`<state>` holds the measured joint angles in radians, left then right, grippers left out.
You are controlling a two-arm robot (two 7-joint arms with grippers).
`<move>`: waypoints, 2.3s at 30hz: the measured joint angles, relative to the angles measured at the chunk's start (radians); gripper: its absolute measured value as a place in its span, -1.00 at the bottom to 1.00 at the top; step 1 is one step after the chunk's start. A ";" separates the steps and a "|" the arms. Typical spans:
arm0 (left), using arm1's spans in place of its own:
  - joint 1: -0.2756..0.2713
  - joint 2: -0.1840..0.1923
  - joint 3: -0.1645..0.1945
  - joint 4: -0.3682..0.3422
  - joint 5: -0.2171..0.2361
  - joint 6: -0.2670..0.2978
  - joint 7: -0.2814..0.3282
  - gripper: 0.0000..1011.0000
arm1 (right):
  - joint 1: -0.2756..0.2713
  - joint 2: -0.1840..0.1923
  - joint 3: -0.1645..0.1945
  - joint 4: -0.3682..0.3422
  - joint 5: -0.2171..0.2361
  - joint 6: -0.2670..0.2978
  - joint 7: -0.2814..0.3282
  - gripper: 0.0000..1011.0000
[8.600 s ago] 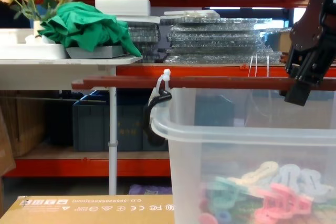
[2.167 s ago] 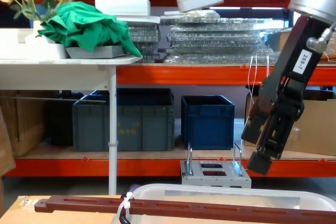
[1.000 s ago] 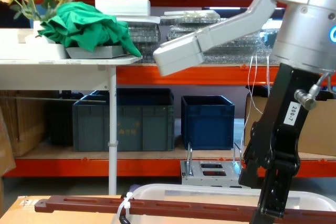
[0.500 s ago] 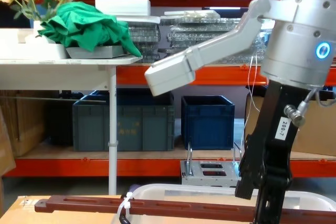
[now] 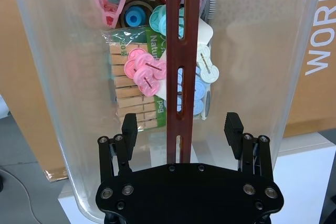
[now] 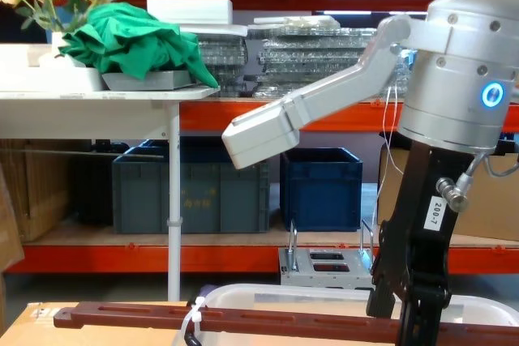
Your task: Use one hand to grasp the basket and place it at the designated location.
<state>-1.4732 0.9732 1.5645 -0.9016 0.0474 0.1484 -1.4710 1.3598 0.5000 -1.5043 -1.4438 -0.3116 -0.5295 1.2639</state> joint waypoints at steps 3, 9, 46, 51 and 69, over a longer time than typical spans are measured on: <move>0.000 0.000 0.000 0.000 0.000 0.000 0.000 -1.00 | 0.000 -0.002 -0.003 0.005 -0.002 0.001 0.000 0.98; 0.000 0.000 0.000 0.000 0.000 0.000 0.000 -1.00 | 0.001 -0.005 -0.006 0.012 -0.002 0.001 0.000 0.98; 0.000 0.000 0.000 0.000 0.000 0.000 0.000 -1.00 | -0.001 -0.013 0.010 0.058 0.019 -0.012 -0.011 -0.53; 0.000 0.000 0.000 0.000 0.000 0.000 0.000 -1.00 | 0.002 -0.013 0.016 0.065 0.027 -0.012 -0.010 -0.53; 0.000 0.000 0.000 0.000 0.000 0.000 0.000 -1.00 | 0.029 0.006 0.049 0.082 0.066 -0.006 0.005 -0.53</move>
<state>-1.4731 0.9732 1.5645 -0.9014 0.0474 0.1484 -1.4710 1.3892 0.5059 -1.4551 -1.3614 -0.2455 -0.5355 1.2689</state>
